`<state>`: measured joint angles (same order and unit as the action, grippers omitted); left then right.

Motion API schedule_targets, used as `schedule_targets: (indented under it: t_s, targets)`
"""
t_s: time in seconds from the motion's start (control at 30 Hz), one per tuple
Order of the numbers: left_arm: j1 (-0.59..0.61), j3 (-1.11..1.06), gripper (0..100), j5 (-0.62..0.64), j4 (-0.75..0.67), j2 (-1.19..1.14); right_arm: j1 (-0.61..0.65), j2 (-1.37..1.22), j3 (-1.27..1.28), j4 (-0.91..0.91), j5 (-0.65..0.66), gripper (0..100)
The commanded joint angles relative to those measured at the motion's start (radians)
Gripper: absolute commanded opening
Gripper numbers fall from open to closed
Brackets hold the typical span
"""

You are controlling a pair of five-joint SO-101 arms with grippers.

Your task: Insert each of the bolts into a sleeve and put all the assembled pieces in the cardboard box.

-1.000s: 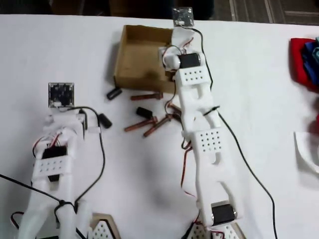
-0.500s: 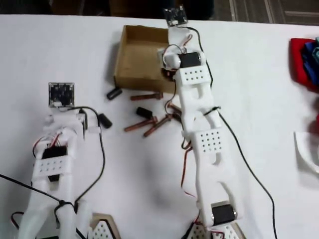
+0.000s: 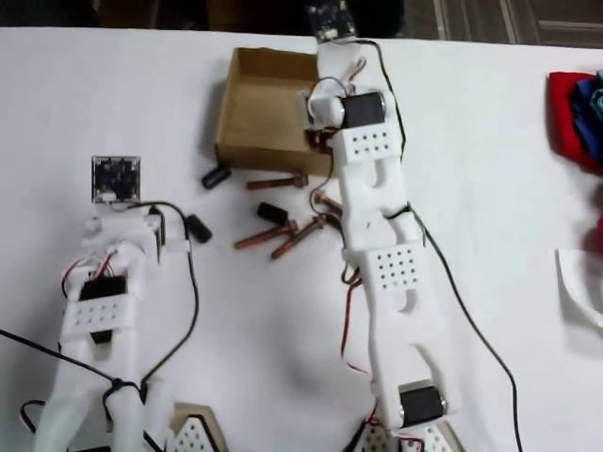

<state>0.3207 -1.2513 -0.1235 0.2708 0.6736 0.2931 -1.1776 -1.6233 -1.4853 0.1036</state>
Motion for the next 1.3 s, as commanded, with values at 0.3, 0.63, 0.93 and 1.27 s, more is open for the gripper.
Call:
schedule_targets:
  t_s: [0.3,0.63,0.93,1.27]
  targets:
    - [0.006,0.002,15,0.002,-0.018,0.009,0.044,0.240,0.198,-0.289,0.011,14.9]
    - [0.006,0.002,15,0.002,-0.018,0.011,0.048,0.774,1.243,-0.211,0.130,14.9]
    - [0.006,0.002,15,0.002,-0.018,0.011,0.056,0.806,1.499,0.090,0.393,14.9]
    - [0.008,0.002,15,0.002,-0.018,0.011,0.054,0.654,1.513,0.203,0.477,14.8]
